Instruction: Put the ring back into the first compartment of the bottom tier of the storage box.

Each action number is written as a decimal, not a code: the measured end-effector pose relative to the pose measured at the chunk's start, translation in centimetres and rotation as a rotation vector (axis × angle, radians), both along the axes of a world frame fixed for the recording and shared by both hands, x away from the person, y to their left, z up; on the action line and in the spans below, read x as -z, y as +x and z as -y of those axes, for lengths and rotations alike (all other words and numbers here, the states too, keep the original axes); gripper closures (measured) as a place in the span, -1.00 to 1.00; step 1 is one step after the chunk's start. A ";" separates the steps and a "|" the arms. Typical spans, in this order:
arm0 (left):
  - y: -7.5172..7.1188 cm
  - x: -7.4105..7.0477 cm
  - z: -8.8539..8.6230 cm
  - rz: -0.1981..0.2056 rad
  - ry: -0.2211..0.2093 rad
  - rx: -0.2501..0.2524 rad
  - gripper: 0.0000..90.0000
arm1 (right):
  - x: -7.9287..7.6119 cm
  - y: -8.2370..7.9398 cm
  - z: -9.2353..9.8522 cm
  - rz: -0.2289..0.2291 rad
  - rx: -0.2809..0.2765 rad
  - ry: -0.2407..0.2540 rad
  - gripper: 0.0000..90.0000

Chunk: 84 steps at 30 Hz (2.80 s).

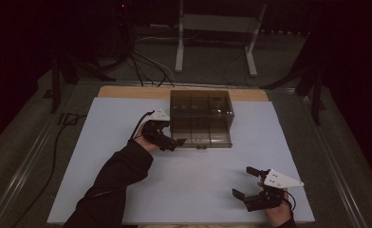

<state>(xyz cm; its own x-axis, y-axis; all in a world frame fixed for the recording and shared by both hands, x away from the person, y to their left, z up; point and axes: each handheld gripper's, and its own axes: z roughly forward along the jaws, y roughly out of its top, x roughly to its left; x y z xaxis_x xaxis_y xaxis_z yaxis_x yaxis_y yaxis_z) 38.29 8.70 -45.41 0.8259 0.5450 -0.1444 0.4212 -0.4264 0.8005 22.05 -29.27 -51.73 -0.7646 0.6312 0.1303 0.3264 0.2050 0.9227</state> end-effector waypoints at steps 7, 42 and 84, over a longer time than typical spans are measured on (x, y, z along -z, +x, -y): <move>-0.9 -0.2 -0.8 0.036 -0.004 0.030 -0.99 | -0.2 0.0 -0.1 0.004 -0.001 0.002 -1.00; -4.9 1.6 -8.0 0.021 -0.063 -0.074 -0.99 | 0.0 0.0 -0.2 -0.005 0.003 -0.003 -1.00; -13.1 6.2 -13.1 0.017 -0.009 -0.157 -0.99 | -0.1 -0.1 -0.3 -0.008 -0.006 -0.005 -1.00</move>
<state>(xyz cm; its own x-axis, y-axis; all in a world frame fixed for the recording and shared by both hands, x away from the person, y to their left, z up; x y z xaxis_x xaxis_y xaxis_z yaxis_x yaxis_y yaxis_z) 25.15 21.81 -51.58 0.7332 0.6662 -0.1363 0.4682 -0.3493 0.8116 21.97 -28.92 -51.68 -0.7676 0.6269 0.1332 0.3321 0.2114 0.9192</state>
